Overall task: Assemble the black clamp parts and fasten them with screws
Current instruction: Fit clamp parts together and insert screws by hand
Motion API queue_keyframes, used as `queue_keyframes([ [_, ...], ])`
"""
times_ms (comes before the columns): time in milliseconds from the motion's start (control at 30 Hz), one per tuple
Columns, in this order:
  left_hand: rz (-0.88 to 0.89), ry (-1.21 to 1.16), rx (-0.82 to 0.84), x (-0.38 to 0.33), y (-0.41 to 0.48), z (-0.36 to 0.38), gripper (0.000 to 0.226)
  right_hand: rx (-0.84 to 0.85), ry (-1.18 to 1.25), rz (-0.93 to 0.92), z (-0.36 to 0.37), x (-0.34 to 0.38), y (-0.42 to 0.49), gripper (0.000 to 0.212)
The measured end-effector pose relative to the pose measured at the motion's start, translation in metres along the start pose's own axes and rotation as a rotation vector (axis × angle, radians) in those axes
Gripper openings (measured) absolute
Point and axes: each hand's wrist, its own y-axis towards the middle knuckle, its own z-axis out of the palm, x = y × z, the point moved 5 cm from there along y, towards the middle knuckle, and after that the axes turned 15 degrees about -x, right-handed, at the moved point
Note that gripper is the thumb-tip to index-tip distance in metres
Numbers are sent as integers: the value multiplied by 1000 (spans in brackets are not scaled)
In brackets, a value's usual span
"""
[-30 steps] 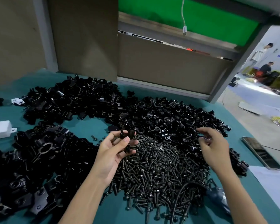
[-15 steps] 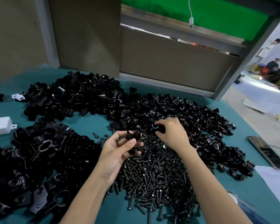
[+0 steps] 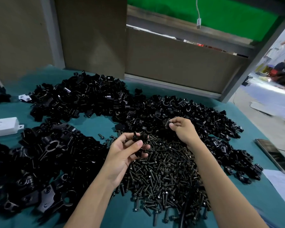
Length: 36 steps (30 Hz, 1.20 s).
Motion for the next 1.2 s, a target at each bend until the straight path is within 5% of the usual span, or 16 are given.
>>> queue_keyframes([
  [200,-2,-19,-1,-2,0,0,42,-21,-66,-83,-3,1,0,2],
  [467,-8,-19,0,-2,-2,0,40,-144,-473,-342,10,13,-11,22],
  [833,-17,-20,-1,-2,-1,0,34,-329,267,33,-54,-20,-6,25],
  [1033,-16,-11,2,1,0,0,35,-687,-216,112,-166,-95,-11,30],
  [1200,-18,14,8,3,2,1,34,-560,-558,137,-193,-132,-22,20],
])
